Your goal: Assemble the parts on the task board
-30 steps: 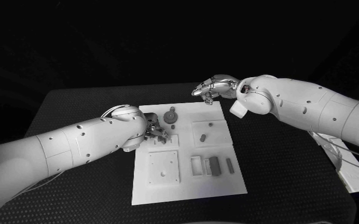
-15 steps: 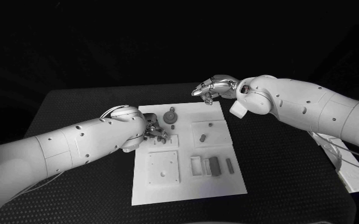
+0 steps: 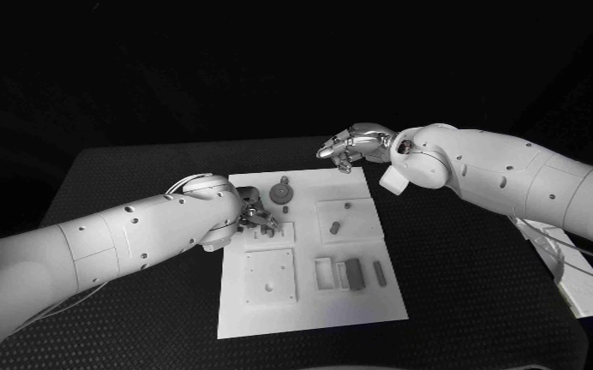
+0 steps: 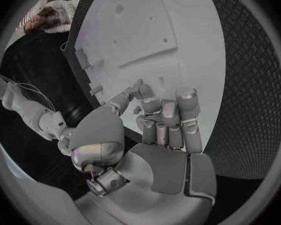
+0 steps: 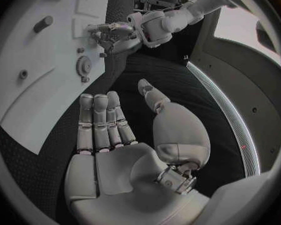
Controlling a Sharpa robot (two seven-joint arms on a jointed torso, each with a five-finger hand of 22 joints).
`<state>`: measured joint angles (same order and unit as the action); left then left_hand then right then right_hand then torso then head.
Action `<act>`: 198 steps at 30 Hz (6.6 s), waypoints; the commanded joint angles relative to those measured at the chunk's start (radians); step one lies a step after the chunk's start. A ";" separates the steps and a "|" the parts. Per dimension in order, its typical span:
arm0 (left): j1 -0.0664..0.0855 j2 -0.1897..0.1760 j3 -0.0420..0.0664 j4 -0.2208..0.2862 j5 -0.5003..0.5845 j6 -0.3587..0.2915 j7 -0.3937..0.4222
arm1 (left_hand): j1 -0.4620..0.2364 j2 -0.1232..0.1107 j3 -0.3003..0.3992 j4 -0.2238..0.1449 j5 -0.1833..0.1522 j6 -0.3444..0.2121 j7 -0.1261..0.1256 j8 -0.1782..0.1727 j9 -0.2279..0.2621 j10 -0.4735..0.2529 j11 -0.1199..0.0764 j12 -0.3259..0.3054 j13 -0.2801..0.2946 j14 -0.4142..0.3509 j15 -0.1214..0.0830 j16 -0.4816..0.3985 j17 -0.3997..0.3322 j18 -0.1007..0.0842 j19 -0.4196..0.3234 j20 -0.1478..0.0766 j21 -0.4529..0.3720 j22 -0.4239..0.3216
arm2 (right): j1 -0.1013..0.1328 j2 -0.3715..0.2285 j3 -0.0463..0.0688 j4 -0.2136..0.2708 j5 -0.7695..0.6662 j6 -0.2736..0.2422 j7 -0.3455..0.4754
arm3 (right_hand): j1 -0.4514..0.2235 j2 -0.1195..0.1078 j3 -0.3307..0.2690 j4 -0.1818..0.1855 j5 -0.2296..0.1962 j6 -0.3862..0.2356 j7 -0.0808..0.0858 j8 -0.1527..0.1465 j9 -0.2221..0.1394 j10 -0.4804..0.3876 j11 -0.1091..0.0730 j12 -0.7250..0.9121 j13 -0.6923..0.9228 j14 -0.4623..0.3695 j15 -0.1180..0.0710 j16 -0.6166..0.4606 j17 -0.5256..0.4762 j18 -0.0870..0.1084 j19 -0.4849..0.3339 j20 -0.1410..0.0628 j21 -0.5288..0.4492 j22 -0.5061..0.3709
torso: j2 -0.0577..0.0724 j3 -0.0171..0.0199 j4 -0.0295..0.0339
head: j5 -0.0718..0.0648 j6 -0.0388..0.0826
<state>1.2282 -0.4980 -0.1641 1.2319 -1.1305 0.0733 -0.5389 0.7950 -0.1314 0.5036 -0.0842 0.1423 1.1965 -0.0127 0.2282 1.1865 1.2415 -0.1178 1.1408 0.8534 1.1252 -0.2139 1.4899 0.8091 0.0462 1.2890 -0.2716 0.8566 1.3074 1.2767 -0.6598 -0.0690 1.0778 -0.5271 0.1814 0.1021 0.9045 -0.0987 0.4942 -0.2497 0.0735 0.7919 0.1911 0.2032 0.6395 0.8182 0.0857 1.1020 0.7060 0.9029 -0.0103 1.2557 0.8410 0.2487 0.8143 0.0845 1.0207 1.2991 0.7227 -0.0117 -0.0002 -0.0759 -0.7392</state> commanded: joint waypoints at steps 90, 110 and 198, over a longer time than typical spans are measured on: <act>-0.042 -0.087 -0.002 0.151 -0.094 -0.327 0.021 | 0.108 0.139 0.096 -0.189 0.254 0.067 0.005 -0.031 -0.087 0.034 0.002 -0.022 -0.003 0.029 0.000 -0.016 -0.002 0.043 0.022 0.000 0.006 0.011 | -0.001 -0.015 0.000 0.007 -0.003 0.009 0.005 | -0.011 0.003 -0.001 0.006 -0.006 -0.005 0.007 -0.008 -0.003 -0.008 0.003 0.008 -0.003 -0.007 -0.002 0.007 -0.002 0.013 0.005 0.004 -0.004 0.000 | 0.000 -0.0008 0.0000 | 0.005 -0.003; -0.052 -0.079 -0.008 0.141 -0.113 -0.307 0.023 | 0.103 0.127 0.102 -0.184 0.268 0.075 0.003 -0.027 -0.095 0.038 0.001 -0.025 -0.003 0.033 -0.001 -0.019 -0.002 0.042 0.026 0.000 0.004 0.010 | -0.001 -0.016 0.000 0.008 -0.003 0.007 0.004 | -0.010 0.004 0.000 0.006 -0.006 -0.004 0.007 -0.008 -0.003 -0.008 0.003 0.008 -0.004 -0.007 -0.002 0.007 -0.002 0.013 0.005 0.004 -0.004 0.000 | 0.000 0.0010 0.0009 | 0.006 -0.001; -0.069 -0.093 -0.016 0.136 -0.132 -0.233 -0.001 | 0.109 0.119 0.111 -0.191 0.284 0.082 0.000 -0.019 -0.105 0.042 -0.002 -0.026 0.000 0.037 -0.003 -0.020 0.001 0.042 0.030 0.000 0.002 0.012 | -0.001 -0.012 0.000 0.003 -0.003 0.013 0.007 | -0.010 0.004 0.000 0.006 -0.006 -0.005 0.007 -0.008 -0.003 -0.009 0.003 0.009 -0.005 -0.007 -0.002 0.008 -0.003 0.013 0.005 0.004 -0.005 0.001 | 0.000 -0.0002 0.0000 | 0.009 -0.013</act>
<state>1.1652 -0.5881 -0.1760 1.3759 -1.2677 -0.1928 -0.5201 0.8266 -0.0761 0.5287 -0.1896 0.4210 1.2744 -0.0136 0.2042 1.0815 1.2771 -0.1176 1.1212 0.8522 1.1520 -0.1990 1.4742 0.8081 0.0197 1.3134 -0.2729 0.8606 1.3077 1.2763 -0.6727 -0.0691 1.0808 -0.5271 0.1813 0.1009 0.9006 -0.0948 0.4942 -0.2497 0.0735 0.7851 0.1906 0.1995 0.6373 0.8147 0.0893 1.1060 0.7025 0.9031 -0.0100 1.2603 0.8391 0.2488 0.8143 0.0845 1.0206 1.3014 0.7228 -0.0119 -0.0005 -0.0666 -0.7521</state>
